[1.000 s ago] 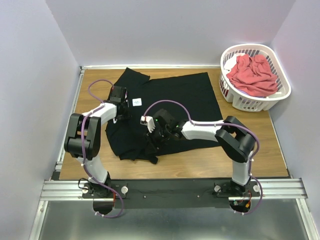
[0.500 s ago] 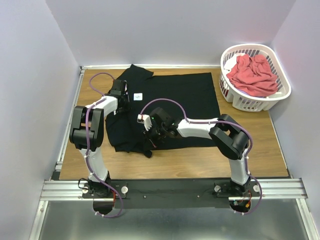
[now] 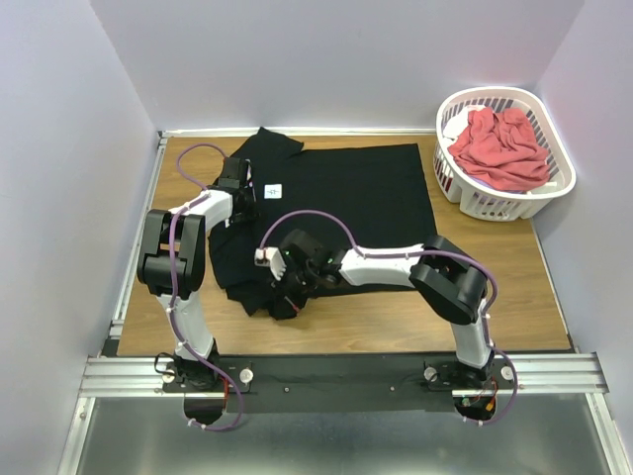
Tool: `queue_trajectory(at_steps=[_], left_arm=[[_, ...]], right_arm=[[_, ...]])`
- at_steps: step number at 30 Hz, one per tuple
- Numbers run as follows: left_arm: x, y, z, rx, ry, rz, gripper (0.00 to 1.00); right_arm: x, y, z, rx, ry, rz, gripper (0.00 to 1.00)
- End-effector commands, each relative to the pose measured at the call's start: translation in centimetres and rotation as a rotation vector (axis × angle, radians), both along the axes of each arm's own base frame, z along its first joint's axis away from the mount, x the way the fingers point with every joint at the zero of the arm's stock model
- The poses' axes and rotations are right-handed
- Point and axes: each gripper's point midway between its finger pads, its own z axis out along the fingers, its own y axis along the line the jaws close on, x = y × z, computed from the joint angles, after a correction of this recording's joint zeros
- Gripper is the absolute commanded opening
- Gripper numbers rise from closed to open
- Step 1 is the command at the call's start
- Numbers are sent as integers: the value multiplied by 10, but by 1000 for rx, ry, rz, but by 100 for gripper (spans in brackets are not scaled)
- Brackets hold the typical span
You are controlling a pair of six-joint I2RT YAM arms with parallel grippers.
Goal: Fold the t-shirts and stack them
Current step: Flatten the tshirt out
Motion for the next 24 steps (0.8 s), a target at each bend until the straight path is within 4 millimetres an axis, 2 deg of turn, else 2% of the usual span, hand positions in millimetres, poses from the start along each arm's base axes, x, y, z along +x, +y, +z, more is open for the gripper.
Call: queue_trajectory(at_steps=[1, 4, 8, 9, 11, 12, 13, 14, 15, 17, 18, 20, 22, 23, 24], left_arm=[[-8, 8, -21, 27, 62, 3, 37], [-8, 10, -22, 36, 64, 6, 37], [-9, 13, -24, 48, 67, 13, 37], [-9, 13, -25, 47, 70, 14, 37], [-9, 13, -26, 49, 72, 15, 37], [-9, 13, -26, 51, 73, 14, 37], [-9, 14, -27, 53, 74, 19, 37], [-9, 15, -27, 57, 74, 21, 37], [-9, 16, -27, 60, 75, 22, 37], [-9, 17, -27, 67, 74, 26, 37], [-9, 18, -27, 68, 74, 28, 37], [-9, 22, -28, 77, 75, 36, 38], [-8, 25, -25, 76, 70, 46, 39], [-6, 27, -19, 78, 55, 52, 41], [-6, 27, -16, 78, 46, 50, 41]], right_arm=[[-35, -2, 14, 7, 19, 115, 1], [-60, -8, 10, -16, 57, 184, 1], [-79, -15, 6, -63, 80, 251, 4], [-87, -15, 7, -66, 82, 287, 7], [-97, -18, 9, -92, 89, 316, 22], [-98, -19, 15, -84, 81, 322, 28], [-98, -21, 19, -83, 82, 319, 40], [-99, -23, 23, -81, 76, 317, 45], [-93, -23, 33, -74, 28, 287, 50], [-81, -28, 40, -92, -42, 223, 58], [-58, -36, 40, -144, -141, 102, 62], [-24, -51, 42, -201, -246, -57, 63], [11, -81, 45, -262, -311, -246, 63], [39, -110, 35, -321, -295, -387, 63], [56, -119, 45, -309, -295, -471, 63]])
